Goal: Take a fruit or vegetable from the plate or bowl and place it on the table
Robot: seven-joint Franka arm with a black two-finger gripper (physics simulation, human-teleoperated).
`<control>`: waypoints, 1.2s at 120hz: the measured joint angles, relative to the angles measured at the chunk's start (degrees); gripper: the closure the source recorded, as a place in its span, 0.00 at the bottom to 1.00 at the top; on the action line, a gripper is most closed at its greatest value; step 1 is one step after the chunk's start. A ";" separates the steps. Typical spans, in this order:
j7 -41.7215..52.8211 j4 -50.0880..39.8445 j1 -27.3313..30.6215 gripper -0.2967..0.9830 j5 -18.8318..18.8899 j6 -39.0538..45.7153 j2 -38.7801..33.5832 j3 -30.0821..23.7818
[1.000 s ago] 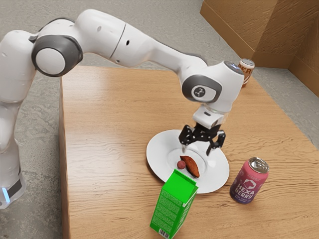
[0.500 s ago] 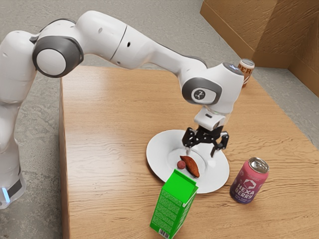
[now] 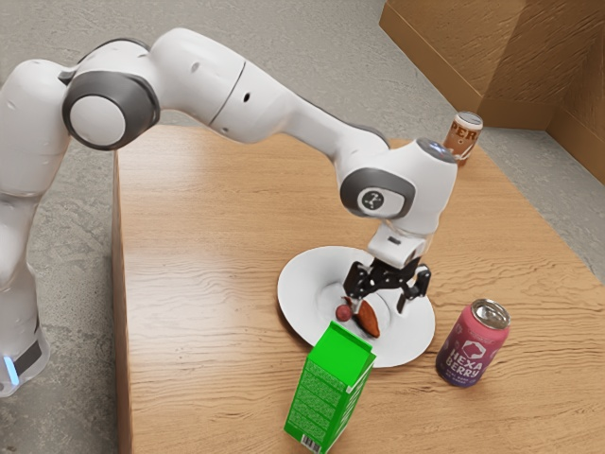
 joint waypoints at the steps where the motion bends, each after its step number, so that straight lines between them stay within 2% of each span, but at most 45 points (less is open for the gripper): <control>1: -0.06 -0.02 0.00 0.24 0.00 0.09 0.01 0.00; 19: -1.07 -0.10 0.00 0.27 0.05 1.18 0.49 0.00; 76: -3.71 -0.02 0.04 0.61 0.23 2.08 0.95 0.39; 99: -4.65 -0.02 0.07 0.64 0.32 2.46 1.26 0.66; 125: -6.92 0.06 0.13 0.64 2.42 1.67 -1.30 0.76; 144: -9.34 0.18 0.16 0.64 2.80 -1.32 -5.21 5.87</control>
